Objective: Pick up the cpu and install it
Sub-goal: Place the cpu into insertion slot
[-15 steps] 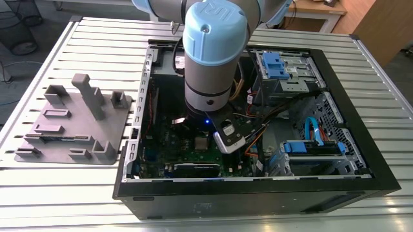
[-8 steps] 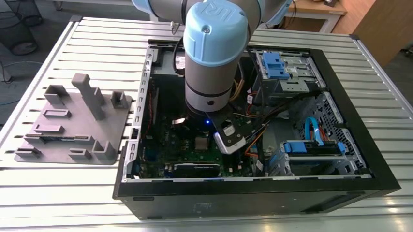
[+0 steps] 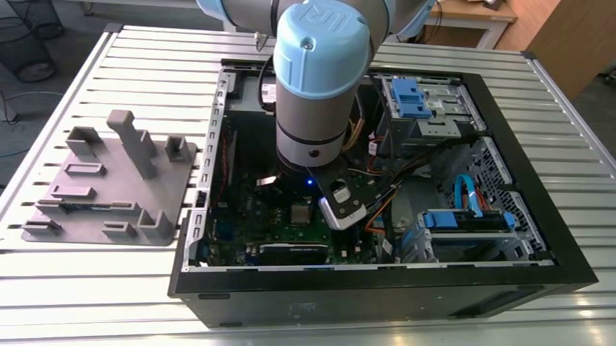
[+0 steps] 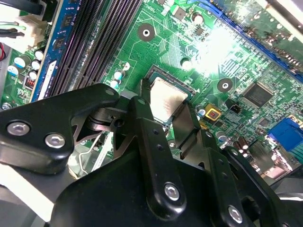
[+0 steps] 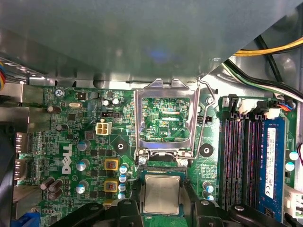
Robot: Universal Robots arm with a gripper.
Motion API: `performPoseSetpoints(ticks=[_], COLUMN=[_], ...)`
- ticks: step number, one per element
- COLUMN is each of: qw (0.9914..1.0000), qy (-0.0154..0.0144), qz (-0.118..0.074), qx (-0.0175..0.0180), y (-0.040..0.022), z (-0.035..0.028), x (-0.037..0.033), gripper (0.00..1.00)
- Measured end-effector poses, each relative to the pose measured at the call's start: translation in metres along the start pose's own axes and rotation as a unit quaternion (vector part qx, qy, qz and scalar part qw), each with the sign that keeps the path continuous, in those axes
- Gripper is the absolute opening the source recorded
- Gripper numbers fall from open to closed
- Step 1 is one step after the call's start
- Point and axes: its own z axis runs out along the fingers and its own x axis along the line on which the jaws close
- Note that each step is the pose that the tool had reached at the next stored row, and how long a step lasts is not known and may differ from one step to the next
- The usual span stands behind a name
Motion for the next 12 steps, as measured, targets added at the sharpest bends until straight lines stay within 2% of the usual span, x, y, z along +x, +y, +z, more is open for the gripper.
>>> performPoseSetpoints(ticks=[4, 5, 12], qw=[1.00000, 1.00000, 1.00000], qy=[0.0000, 0.0000, 0.0000], qz=[0.000, 0.000, 0.000], qx=[0.0000, 0.0000, -0.0001], y=[-0.0001, -0.0001, -0.0001], z=[0.0000, 0.0000, -0.0029], x=[0.0000, 0.0000, -0.0001], gripper=[0.45, 0.51, 0.51])
